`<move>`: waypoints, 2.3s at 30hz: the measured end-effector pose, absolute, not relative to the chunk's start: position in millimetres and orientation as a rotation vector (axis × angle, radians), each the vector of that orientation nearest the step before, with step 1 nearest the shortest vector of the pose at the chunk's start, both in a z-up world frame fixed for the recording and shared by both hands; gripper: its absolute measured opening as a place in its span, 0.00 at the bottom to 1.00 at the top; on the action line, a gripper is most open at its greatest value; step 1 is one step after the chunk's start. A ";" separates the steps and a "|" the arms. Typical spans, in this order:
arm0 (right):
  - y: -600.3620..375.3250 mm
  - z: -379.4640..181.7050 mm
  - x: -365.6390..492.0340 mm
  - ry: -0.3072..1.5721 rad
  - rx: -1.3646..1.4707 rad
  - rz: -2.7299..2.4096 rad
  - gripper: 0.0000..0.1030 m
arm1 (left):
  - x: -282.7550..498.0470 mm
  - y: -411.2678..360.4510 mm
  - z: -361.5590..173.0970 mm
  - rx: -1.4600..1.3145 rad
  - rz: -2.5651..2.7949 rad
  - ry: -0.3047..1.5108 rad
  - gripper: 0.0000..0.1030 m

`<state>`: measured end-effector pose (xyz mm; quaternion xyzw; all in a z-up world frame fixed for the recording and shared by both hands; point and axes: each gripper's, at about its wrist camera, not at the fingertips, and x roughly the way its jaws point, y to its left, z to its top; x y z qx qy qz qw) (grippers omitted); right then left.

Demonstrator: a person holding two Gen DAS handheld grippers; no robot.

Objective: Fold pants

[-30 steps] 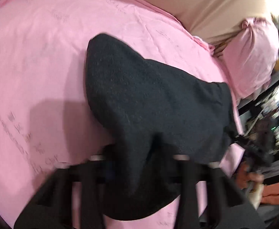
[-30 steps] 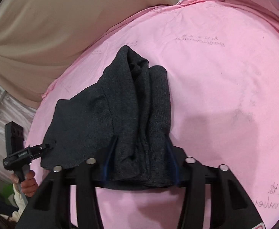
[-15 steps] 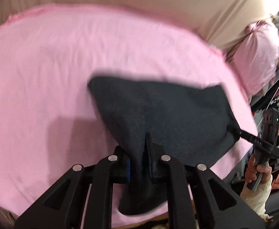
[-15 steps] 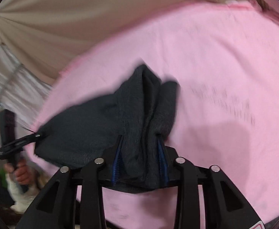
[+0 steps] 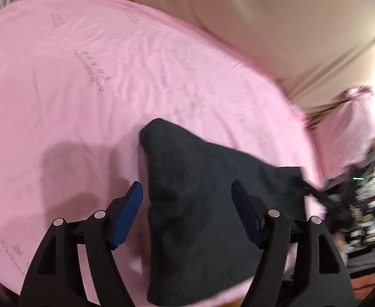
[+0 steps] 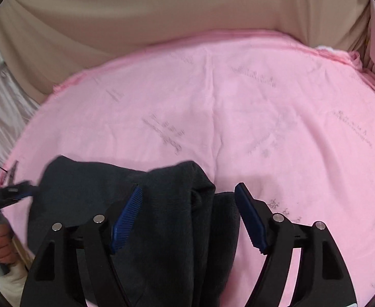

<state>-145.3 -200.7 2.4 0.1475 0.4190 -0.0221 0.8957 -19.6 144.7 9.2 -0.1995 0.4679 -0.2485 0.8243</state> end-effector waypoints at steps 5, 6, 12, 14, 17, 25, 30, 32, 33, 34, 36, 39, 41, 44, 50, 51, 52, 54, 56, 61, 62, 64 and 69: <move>-190.8 3.3 -142.3 0.806 0.324 -0.028 0.43 | 5.9 146.0 9.2 -0.343 -0.404 0.959 0.95; -188.3 5.1 -147.3 0.795 0.329 -0.026 0.30 | 17.8 139.9 1.2 -0.336 -0.415 0.996 0.94; -204.9 41.2 -191.5 0.650 0.411 -0.029 0.04 | 54.4 83.1 -20.1 -0.176 -0.463 1.030 0.31; -211.5 25.1 -184.1 0.712 0.397 -0.053 0.06 | 60.9 75.9 -13.9 -0.136 -0.469 0.993 0.30; -222.8 0.2 -182.8 0.771 0.470 -0.095 0.18 | 77.7 76.9 -18.9 -0.096 -0.409 0.984 0.30; -187.2 32.1 -234.1 0.652 0.412 -0.039 0.30 | 20.4 100.3 16.3 0.009 -0.298 0.879 0.51; -162.7 9.9 -235.2 0.737 0.296 -0.084 0.24 | 0.0 92.5 20.5 0.064 -0.260 0.873 0.51; -164.2 -3.4 -235.2 0.762 0.285 -0.115 0.19 | -4.5 88.8 17.4 0.068 -0.258 0.888 0.51; -167.0 -9.1 -235.2 0.765 0.282 -0.126 0.15 | -7.6 87.1 15.0 0.076 -0.255 0.896 0.51; -169.9 -12.2 -236.3 0.760 0.291 -0.122 0.14 | -10.8 84.8 11.9 0.088 -0.246 0.901 0.51; -173.2 -12.6 -238.9 0.750 0.312 -0.114 0.14 | -14.9 82.0 6.1 0.108 -0.230 0.908 0.51; -170.4 -12.7 -241.1 0.749 0.303 -0.115 0.15 | -19.0 81.1 -1.6 0.111 -0.225 0.931 0.51; -170.8 -14.0 -242.2 0.745 0.301 -0.110 0.16 | -21.0 81.1 -3.9 0.112 -0.218 0.936 0.51; -171.7 -15.1 -243.9 0.738 0.313 -0.105 0.16 | -23.4 80.9 -5.7 0.117 -0.208 0.941 0.51; -173.1 -9.4 -253.7 0.712 0.372 -0.100 0.17 | -34.3 87.0 -10.3 0.102 -0.196 0.965 0.72; -174.0 -7.4 -257.3 0.703 0.390 -0.094 0.19 | -38.7 92.2 -12.8 0.080 -0.205 0.977 0.78; -176.0 -6.4 -261.3 0.698 0.403 -0.090 0.29 | -43.3 98.2 -16.5 0.051 -0.216 0.994 0.81; -179.8 -6.1 -269.3 0.702 0.412 -0.131 0.56 | -53.5 112.7 -26.9 -0.026 -0.260 1.047 0.81; -181.9 -9.3 -273.5 0.719 0.413 -0.144 0.61 | -63.4 124.0 -34.7 -0.110 -0.307 1.068 0.80; -183.4 -17.2 -276.5 0.729 0.485 -0.076 0.53 | -76.4 122.8 -32.0 -0.182 -0.416 1.070 0.21; -180.9 -15.0 -276.7 0.726 0.457 -0.085 0.45 | -76.2 120.3 -31.9 -0.190 -0.437 1.080 0.18; -177.6 -7.8 -276.8 0.722 0.412 -0.093 0.24 | -77.2 114.9 -25.1 -0.167 -0.445 1.067 0.08; -186.1 22.3 -299.1 0.644 0.441 -0.048 0.05 | -86.9 126.0 3.2 -0.213 -0.502 1.038 0.09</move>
